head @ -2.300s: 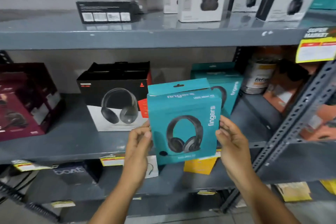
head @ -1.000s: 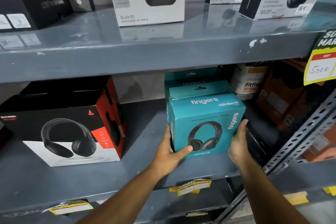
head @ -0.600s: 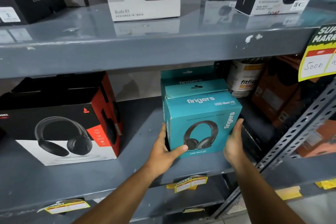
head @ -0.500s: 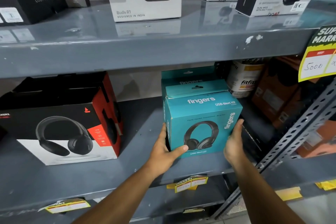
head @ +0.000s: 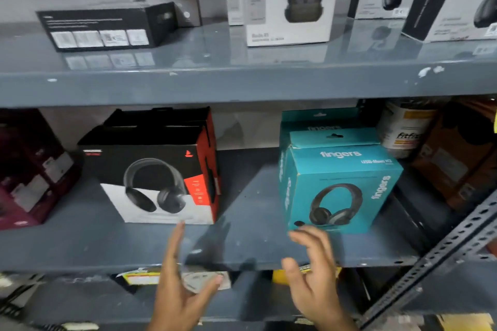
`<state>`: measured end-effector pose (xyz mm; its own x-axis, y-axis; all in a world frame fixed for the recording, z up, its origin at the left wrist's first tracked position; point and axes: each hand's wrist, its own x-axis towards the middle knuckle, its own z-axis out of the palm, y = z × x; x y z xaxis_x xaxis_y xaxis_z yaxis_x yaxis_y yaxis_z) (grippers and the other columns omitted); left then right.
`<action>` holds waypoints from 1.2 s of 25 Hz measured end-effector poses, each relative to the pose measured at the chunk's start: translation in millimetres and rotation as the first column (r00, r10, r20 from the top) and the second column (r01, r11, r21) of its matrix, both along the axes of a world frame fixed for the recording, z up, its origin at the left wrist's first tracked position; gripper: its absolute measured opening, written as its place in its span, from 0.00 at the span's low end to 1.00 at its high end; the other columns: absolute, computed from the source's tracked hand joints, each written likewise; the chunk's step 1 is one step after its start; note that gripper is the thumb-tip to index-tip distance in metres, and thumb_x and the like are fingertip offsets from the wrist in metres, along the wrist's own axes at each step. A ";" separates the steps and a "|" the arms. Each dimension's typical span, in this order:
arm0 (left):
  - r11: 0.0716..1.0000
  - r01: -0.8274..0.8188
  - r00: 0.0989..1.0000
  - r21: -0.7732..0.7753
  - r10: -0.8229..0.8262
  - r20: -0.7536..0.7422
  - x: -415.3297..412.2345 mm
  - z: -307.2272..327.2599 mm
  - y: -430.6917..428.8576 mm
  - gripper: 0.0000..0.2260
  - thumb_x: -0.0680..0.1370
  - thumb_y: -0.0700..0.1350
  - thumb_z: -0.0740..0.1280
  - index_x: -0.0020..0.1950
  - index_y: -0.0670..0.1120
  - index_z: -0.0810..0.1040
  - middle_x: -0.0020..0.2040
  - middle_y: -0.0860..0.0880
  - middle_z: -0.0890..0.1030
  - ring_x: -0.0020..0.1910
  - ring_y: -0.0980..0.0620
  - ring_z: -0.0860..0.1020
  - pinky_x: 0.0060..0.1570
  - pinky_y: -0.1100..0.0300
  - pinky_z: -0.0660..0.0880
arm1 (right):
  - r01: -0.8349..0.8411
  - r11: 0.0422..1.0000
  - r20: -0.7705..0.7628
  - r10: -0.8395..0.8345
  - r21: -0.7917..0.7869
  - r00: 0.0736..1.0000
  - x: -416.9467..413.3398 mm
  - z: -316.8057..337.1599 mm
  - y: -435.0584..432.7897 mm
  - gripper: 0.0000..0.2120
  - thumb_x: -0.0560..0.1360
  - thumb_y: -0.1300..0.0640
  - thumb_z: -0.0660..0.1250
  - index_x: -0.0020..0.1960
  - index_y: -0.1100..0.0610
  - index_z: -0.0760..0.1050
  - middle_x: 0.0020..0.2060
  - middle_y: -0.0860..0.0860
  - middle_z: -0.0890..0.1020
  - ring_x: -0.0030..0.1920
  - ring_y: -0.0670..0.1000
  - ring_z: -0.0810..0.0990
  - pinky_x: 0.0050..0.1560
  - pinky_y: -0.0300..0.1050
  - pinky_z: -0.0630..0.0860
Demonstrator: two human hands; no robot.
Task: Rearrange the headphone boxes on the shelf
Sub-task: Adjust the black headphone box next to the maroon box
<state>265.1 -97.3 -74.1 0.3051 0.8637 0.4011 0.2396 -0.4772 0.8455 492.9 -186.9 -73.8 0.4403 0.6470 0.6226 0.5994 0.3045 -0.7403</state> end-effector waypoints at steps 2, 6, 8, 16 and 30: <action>0.979 -0.199 0.977 -0.042 0.202 0.070 -46.5 1.5 14.8 0.50 0.62 0.61 0.76 0.78 0.47 0.57 0.77 0.60 0.62 0.74 0.63 0.63 0.69 0.71 0.60 | -0.185 0.971 0.054 0.195 -0.150 0.979 -21.4 5.5 21.4 0.21 0.76 0.42 0.61 0.66 0.47 0.70 0.65 0.51 0.73 0.69 0.45 0.69 0.67 0.35 0.63; 0.903 -0.327 0.882 -0.280 0.398 0.253 -114.4 11.1 76.6 0.38 0.75 0.46 0.71 0.78 0.48 0.52 0.80 0.47 0.55 0.78 0.51 0.56 0.72 0.59 0.55 | -0.308 0.883 -0.188 0.256 -0.354 0.948 -57.8 15.6 75.1 0.27 0.77 0.44 0.60 0.74 0.45 0.56 0.74 0.42 0.60 0.75 0.40 0.57 0.74 0.39 0.53; 0.888 -0.262 0.864 -0.378 0.390 0.318 -133.4 14.7 107.8 0.29 0.80 0.38 0.62 0.78 0.45 0.52 0.80 0.44 0.54 0.78 0.49 0.55 0.71 0.59 0.55 | -0.348 0.858 -0.429 0.171 -0.378 0.887 -72.9 18.2 100.4 0.29 0.78 0.42 0.58 0.76 0.47 0.56 0.76 0.44 0.60 0.75 0.43 0.58 0.73 0.42 0.55; 0.904 0.046 0.965 -0.425 0.070 0.253 -124.0 6.1 189.2 0.37 0.75 0.37 0.68 0.79 0.40 0.51 0.79 0.42 0.60 0.76 0.46 0.62 0.71 0.55 0.61 | -0.274 0.859 -0.615 -0.058 -0.432 0.786 -102.3 22.6 181.1 0.44 0.68 0.28 0.45 0.76 0.53 0.59 0.77 0.54 0.63 0.76 0.51 0.61 0.77 0.55 0.55; 0.870 0.113 0.976 -0.480 -0.006 0.219 -109.7 -11.0 213.7 0.12 0.68 0.52 0.75 0.47 0.50 0.81 0.41 0.58 0.87 0.45 0.56 0.85 0.39 0.69 0.77 | -0.031 0.901 -0.708 -0.317 -0.432 0.632 -119.2 4.0 195.7 0.40 0.44 0.12 0.47 0.37 0.39 0.78 0.38 0.39 0.82 0.45 0.44 0.80 0.60 0.52 0.73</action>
